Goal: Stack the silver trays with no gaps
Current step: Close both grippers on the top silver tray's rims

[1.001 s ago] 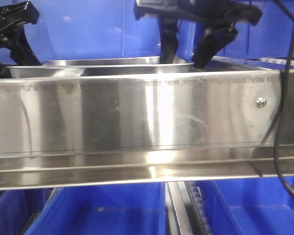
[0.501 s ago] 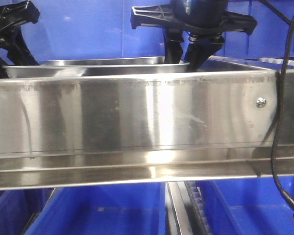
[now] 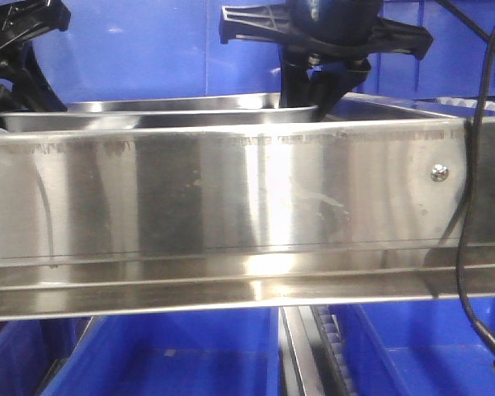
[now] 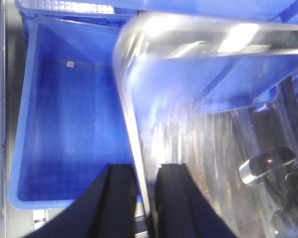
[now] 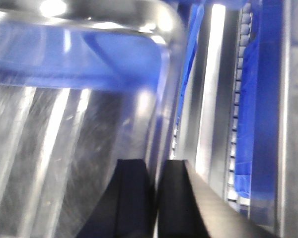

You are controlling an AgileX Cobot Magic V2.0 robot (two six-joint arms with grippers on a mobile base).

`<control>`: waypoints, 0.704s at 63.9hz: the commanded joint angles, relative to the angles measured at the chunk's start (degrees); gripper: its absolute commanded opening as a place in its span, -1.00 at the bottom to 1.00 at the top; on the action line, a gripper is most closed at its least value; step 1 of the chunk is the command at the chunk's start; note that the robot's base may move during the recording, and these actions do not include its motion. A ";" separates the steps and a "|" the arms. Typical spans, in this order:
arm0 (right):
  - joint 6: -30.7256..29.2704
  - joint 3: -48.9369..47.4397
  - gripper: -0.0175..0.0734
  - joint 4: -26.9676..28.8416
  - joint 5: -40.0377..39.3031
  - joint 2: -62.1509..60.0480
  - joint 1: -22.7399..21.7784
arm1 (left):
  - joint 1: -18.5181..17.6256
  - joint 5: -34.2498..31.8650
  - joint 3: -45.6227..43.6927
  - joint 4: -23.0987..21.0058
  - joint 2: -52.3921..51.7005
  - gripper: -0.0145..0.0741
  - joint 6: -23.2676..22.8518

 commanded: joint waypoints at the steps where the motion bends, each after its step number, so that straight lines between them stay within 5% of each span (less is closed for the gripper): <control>1: -0.54 -0.48 -0.80 -0.32 0.09 -0.01 -0.23 | -0.46 -1.01 -0.41 -0.58 -0.03 -0.56 1.10; 45: -0.54 -0.48 -0.80 -0.32 2.99 -0.01 -0.23 | -0.46 1.59 -0.41 1.80 0.93 -0.56 1.10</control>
